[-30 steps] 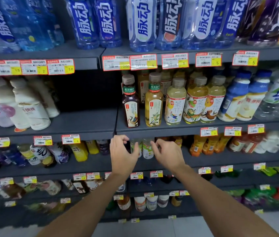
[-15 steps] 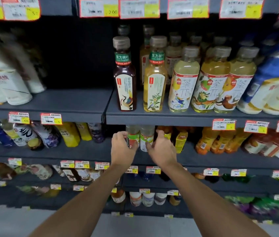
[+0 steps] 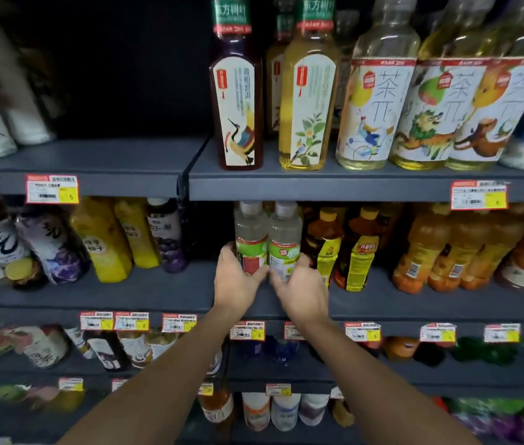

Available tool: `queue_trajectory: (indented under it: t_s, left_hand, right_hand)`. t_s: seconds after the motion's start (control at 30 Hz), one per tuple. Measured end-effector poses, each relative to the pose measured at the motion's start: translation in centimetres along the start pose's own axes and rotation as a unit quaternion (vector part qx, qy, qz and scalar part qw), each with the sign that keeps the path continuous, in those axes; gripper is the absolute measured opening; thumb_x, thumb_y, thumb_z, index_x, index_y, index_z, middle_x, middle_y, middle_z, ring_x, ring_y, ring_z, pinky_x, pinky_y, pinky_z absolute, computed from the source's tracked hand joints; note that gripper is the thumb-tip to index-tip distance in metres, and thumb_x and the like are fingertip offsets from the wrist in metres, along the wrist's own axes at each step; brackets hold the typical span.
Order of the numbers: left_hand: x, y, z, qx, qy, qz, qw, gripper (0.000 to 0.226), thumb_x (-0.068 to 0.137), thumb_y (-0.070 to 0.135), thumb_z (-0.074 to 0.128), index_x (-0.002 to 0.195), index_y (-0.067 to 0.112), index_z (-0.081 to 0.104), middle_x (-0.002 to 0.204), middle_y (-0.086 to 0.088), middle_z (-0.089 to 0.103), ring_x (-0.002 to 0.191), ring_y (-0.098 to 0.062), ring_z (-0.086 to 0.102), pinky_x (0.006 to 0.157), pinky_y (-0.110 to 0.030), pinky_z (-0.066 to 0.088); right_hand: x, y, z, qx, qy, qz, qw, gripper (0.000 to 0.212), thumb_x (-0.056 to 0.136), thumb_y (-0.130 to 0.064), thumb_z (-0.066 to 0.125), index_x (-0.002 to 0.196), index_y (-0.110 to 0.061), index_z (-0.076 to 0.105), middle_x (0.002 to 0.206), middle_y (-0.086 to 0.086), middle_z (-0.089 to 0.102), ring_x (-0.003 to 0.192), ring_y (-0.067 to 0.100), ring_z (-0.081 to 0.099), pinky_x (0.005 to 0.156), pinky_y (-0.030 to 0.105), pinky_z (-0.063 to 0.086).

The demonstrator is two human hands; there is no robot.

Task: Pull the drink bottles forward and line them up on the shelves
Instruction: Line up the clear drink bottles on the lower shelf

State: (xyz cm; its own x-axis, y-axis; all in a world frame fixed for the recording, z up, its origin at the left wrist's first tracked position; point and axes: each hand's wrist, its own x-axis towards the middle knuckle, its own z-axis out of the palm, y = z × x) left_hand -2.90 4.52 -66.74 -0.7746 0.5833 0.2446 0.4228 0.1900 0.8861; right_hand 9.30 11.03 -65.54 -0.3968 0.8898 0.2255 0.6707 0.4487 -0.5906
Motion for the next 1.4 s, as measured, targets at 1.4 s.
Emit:
queue_trajectory:
  t_s: [1.4]
  left_hand:
    - [1.1,-6.6,-1.4,0.042,-0.046,0.224,0.973,0.071,0.065,0.048,0.087,0.125,0.034,0.053,0.103,0.021,0.069,0.086,0.012,0.064,0.073,-0.012,0.048]
  right_hand:
    - [0.9,7.5,4.5,0.168,0.147,-0.222,0.949,0.078,0.071,-0.07,0.075,0.128,-0.027,0.045,0.093,-0.018,0.066,0.087,-0.004,0.063,0.071,0.023,0.054]
